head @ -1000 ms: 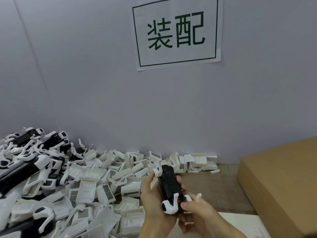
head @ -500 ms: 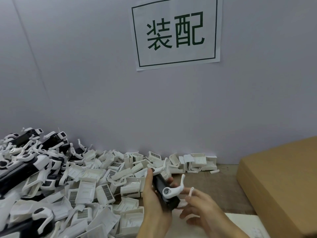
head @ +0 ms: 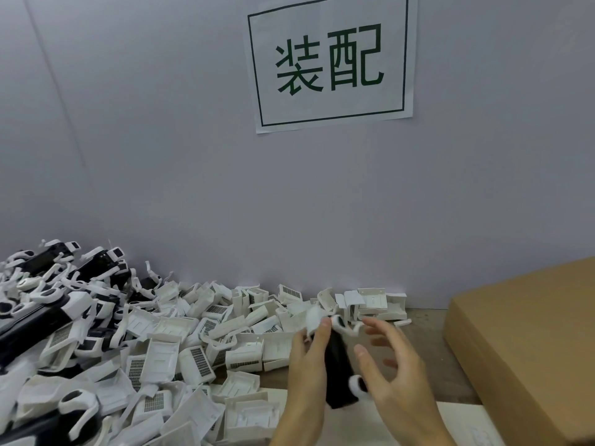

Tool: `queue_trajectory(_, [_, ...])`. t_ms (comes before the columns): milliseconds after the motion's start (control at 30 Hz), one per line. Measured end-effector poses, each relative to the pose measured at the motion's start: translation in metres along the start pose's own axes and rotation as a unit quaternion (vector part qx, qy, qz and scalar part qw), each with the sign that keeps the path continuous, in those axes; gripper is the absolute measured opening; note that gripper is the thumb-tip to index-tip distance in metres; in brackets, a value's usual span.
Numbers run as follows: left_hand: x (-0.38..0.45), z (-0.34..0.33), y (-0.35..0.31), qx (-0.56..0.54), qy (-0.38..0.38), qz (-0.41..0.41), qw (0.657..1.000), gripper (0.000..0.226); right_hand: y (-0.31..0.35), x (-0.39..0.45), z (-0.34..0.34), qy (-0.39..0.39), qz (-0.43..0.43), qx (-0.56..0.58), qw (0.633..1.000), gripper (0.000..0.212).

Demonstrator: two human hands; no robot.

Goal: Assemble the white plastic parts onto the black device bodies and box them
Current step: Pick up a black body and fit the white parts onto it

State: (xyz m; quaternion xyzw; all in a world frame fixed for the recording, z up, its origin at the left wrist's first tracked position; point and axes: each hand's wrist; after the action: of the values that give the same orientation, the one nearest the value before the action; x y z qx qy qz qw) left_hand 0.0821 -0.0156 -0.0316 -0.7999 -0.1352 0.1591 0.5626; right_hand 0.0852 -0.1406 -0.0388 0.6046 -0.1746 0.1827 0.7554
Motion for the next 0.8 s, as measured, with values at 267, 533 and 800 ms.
queue_trajectory(267, [-0.009, -0.004, -0.004, 0.050, 0.110, -0.049, 0.991, 0.025, -0.014, 0.013, 0.013, -0.042, -0.067, 0.045, 0.996, 0.025])
queue_trajectory(533, [-0.005, -0.004, 0.005, 0.126, 0.098, -0.087, 0.983, 0.009, -0.023, 0.018, 0.020, -0.034, -0.174, 0.116, 0.977, 0.022])
queue_trajectory(800, [-0.001, 0.000, 0.005, 0.190, 0.082, -0.153, 0.966, 0.012, -0.021, 0.018, 0.019, -0.046, -0.141, 0.064, 0.987, 0.020])
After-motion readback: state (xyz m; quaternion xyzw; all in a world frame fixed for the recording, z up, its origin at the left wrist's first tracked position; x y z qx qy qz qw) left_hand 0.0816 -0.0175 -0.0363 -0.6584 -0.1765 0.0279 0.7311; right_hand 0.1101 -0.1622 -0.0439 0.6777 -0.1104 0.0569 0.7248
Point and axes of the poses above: each hand's wrist, its own x-axis towards the middle knuckle, its own z-axis out of the back of the hand, y = z × x
